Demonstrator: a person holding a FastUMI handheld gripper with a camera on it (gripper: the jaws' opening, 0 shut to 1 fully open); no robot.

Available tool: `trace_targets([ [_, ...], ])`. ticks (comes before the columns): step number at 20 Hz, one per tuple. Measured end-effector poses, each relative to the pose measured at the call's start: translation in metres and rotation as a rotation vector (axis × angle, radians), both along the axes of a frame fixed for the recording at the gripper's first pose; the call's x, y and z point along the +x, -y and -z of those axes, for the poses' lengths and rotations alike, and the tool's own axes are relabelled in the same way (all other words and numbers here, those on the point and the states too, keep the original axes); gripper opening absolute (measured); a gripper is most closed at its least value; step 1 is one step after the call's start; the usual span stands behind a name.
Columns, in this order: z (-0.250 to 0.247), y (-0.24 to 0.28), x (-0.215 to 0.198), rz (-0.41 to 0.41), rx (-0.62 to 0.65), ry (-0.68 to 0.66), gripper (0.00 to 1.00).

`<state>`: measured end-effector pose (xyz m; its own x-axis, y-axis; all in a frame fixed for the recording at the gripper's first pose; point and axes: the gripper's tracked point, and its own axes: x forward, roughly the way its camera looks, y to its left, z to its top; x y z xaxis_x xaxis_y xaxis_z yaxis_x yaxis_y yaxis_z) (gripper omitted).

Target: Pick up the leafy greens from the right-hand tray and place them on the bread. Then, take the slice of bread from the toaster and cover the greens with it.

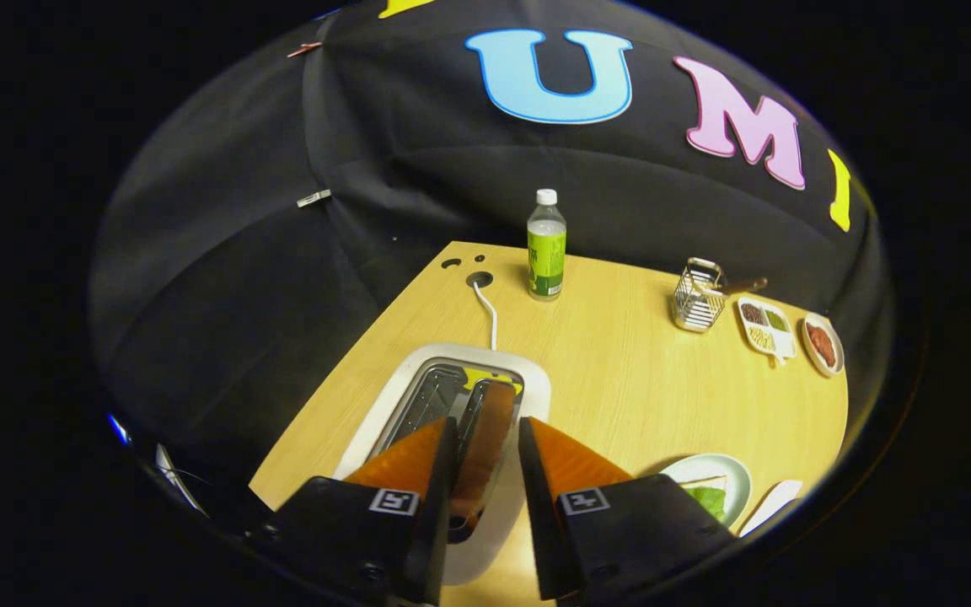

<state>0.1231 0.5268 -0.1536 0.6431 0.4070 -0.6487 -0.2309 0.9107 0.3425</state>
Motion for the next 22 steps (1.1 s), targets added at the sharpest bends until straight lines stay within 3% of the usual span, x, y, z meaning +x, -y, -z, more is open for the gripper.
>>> trace_targets([
  [2,-0.004,-0.002,0.0,0.031,0.052,-0.011,0.19],
  [3,-0.005,0.001,-0.001,0.037,0.053,-0.012,0.15],
  [9,-0.056,0.015,-0.003,0.048,0.151,0.068,0.15],
  [13,-0.099,0.057,-0.001,0.079,0.23,0.152,0.15],
  [17,-0.117,0.134,-0.003,0.141,0.193,0.238,0.15],
  [22,-0.086,0.23,-0.021,0.229,0.08,0.246,0.15],
])
